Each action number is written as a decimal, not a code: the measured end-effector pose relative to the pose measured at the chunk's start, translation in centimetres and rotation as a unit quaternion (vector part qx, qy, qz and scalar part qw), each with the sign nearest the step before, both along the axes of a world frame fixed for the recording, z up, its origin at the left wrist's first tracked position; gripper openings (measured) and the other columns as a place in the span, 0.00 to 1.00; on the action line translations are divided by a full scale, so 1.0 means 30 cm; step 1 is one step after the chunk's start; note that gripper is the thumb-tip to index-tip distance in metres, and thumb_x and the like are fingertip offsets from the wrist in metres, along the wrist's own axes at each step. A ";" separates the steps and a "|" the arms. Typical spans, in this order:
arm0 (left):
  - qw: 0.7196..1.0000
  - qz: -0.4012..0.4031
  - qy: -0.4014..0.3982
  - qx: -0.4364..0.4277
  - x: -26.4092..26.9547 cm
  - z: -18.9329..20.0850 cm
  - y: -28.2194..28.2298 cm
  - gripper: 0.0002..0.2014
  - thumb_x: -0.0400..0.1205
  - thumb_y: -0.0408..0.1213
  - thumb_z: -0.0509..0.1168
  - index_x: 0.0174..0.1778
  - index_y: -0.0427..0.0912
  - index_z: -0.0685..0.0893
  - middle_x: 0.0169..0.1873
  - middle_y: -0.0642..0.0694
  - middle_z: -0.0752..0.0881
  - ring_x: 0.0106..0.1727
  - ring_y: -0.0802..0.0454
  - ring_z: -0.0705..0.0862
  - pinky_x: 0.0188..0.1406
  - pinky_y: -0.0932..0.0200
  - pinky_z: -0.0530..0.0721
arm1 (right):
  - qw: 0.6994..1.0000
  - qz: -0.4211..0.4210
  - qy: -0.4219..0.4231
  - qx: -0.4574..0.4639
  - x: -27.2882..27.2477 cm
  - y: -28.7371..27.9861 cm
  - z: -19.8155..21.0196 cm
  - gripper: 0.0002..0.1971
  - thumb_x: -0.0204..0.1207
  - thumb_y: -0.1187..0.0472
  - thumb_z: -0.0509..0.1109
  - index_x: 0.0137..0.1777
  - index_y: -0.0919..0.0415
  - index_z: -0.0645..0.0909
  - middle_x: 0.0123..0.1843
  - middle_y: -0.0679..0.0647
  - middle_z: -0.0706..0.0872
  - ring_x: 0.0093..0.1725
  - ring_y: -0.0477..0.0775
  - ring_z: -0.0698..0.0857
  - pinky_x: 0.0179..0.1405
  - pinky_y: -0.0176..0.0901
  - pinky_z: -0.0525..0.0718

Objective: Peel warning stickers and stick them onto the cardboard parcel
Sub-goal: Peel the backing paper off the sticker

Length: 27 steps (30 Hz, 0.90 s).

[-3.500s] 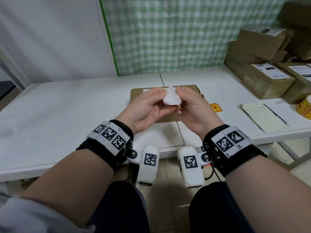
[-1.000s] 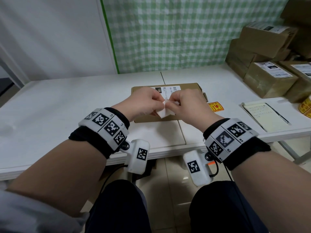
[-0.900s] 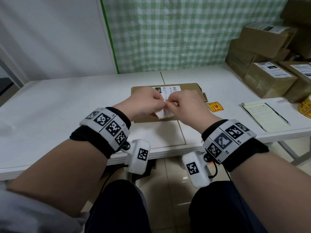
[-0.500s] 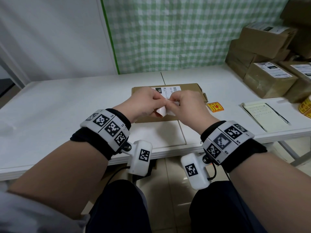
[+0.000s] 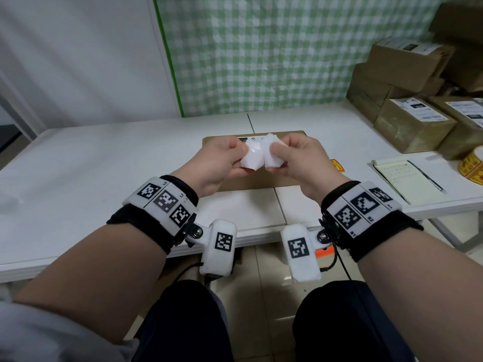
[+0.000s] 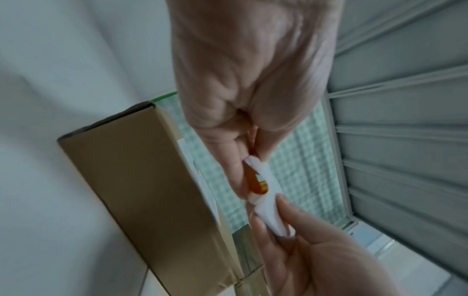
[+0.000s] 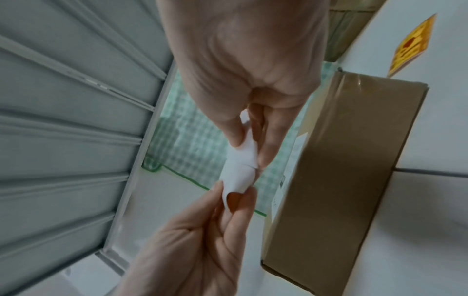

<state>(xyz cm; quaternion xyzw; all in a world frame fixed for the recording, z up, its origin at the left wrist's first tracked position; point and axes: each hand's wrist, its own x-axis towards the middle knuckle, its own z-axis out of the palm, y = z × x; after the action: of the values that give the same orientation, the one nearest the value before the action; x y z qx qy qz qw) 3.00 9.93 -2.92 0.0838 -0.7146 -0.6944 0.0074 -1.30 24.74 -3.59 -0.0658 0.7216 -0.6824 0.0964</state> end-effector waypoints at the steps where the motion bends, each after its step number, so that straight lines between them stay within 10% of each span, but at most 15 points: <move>1: 1.000 0.005 0.001 0.028 0.001 0.001 0.002 0.10 0.85 0.30 0.56 0.38 0.37 0.76 0.35 0.42 0.81 0.33 0.57 0.83 0.33 0.67 0.88 | 1.000 0.000 -0.013 -0.025 0.000 0.003 0.003 0.13 0.77 0.69 0.67 0.32 0.61 0.71 0.43 0.59 0.81 0.41 0.58 0.83 0.35 0.41 0.91; 6: 0.993 0.026 -0.001 0.117 0.000 0.011 0.006 0.11 0.85 0.28 0.54 0.37 0.37 0.74 0.45 0.35 0.83 0.44 0.47 0.86 0.42 0.58 0.89 | 0.996 0.005 -0.041 -0.080 -0.001 0.009 0.009 0.08 0.78 0.68 0.66 0.38 0.63 0.73 0.53 0.63 0.81 0.45 0.56 0.85 0.39 0.38 0.91; 15: 0.989 0.015 -0.019 0.146 0.009 0.033 0.012 0.08 0.80 0.29 0.58 0.42 0.33 0.82 0.41 0.39 0.87 0.35 0.48 0.90 0.34 0.58 0.89 | 0.981 -0.058 0.104 0.156 0.019 -0.017 0.020 0.09 0.51 0.56 0.75 0.24 0.54 0.77 0.32 0.58 0.87 0.40 0.69 0.88 0.43 0.66 0.88; 20: 0.999 0.032 -0.011 -0.003 0.002 0.014 0.029 0.03 0.77 0.27 0.68 0.41 0.36 0.80 0.37 0.44 0.86 0.34 0.55 0.87 0.27 0.68 0.85 | 0.976 -0.035 0.128 0.172 0.024 -0.023 0.013 0.14 0.60 0.60 0.75 0.25 0.54 0.71 0.29 0.53 0.80 0.33 0.55 0.79 0.38 0.57 0.85; 24: 0.999 0.025 -0.017 0.029 -0.007 0.016 0.031 0.09 0.79 0.24 0.64 0.35 0.39 0.75 0.36 0.45 0.84 0.35 0.55 0.85 0.25 0.69 0.84 | 0.995 -0.022 0.062 0.077 0.010 -0.003 0.011 0.13 0.63 0.66 0.75 0.30 0.58 0.71 0.39 0.61 0.82 0.38 0.60 0.83 0.43 0.66 0.89; 27: 0.997 0.008 -0.020 0.072 -0.012 0.011 0.043 0.10 0.80 0.23 0.62 0.36 0.39 0.74 0.39 0.43 0.84 0.39 0.52 0.84 0.29 0.67 0.87 | 1.000 -0.003 0.008 -0.015 -0.005 0.027 0.004 0.12 0.71 0.73 0.71 0.34 0.62 0.72 0.46 0.65 0.83 0.39 0.60 0.85 0.37 0.48 0.91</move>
<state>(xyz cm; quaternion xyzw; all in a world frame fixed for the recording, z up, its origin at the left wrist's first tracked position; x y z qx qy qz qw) 2.65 11.22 -2.59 0.1040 -0.6617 -0.7424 -0.0078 -1.44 25.55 -3.46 -0.0708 0.7122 -0.6930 0.0873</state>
